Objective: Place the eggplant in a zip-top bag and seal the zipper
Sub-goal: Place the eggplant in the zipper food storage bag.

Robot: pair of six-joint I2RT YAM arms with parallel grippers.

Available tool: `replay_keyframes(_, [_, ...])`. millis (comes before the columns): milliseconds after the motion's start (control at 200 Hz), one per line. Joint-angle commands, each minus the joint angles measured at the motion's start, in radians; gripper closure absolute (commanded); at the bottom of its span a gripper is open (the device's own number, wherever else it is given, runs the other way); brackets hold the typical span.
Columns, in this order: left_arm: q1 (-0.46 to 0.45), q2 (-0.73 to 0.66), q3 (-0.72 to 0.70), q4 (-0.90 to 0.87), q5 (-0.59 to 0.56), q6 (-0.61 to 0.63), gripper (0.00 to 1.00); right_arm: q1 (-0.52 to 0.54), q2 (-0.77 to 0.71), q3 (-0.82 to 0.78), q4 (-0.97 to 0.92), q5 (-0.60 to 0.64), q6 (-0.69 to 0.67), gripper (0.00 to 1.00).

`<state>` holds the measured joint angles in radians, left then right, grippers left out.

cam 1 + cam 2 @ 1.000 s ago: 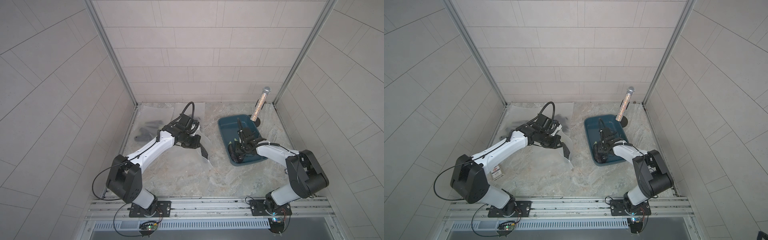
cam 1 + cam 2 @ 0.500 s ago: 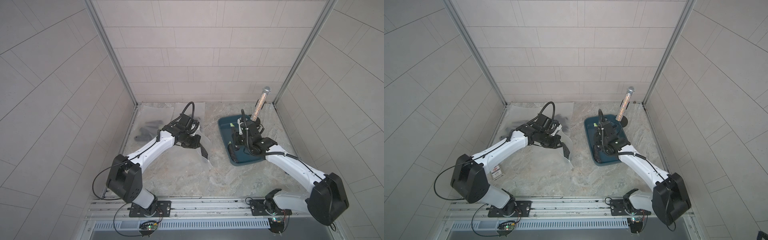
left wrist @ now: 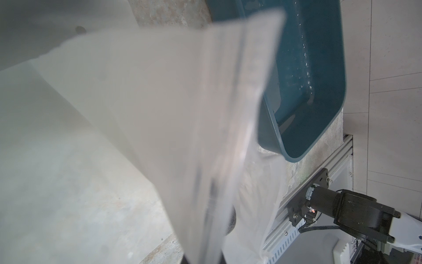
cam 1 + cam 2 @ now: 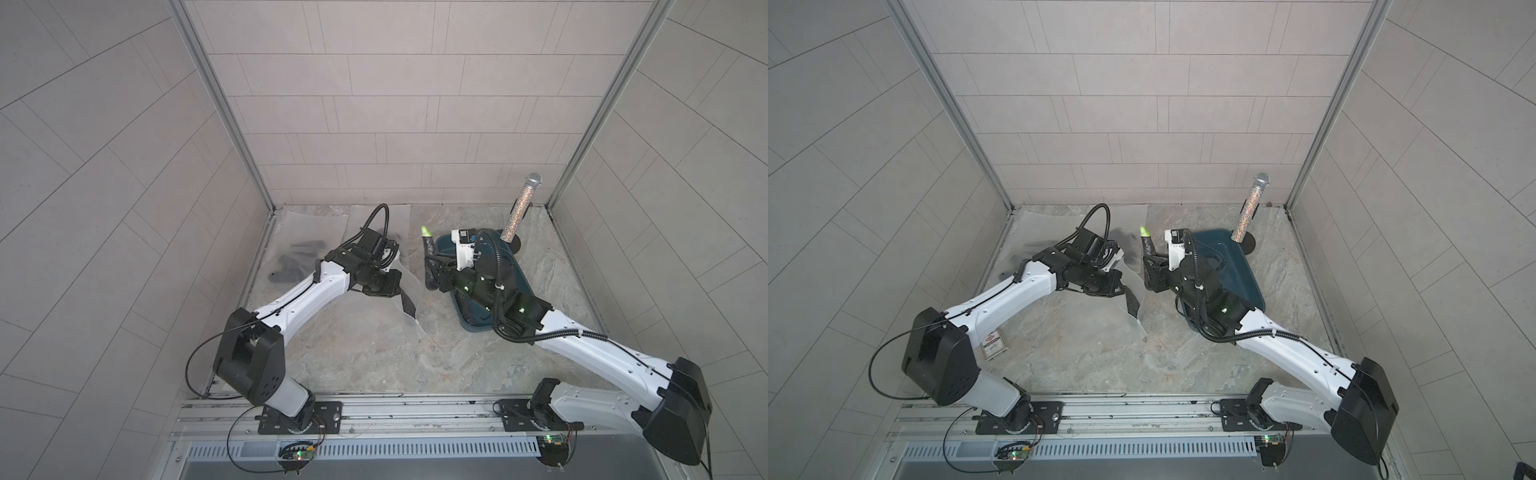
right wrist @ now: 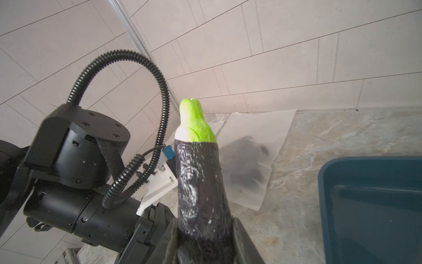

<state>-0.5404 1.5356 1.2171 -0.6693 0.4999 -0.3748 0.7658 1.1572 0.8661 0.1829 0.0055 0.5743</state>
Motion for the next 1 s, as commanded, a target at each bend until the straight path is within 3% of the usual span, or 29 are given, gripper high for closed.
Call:
replay_keyframes(0, [-0.005,-0.005,0.008,0.004,0.0,-0.003,0.98,0.03,0.034,-0.033,0.128,-0.002,0.045,0.73])
replay_keyframes(375, [-0.003,-0.03,-0.005,0.039,0.058,-0.033,0.98,0.071,0.179,-0.156,0.384,-0.001,0.031,0.75])
replay_keyframes(991, [0.014,-0.055,-0.016,0.06,0.06,-0.05,0.98,0.089,0.174,-0.226,0.264,0.054,-0.045,0.75])
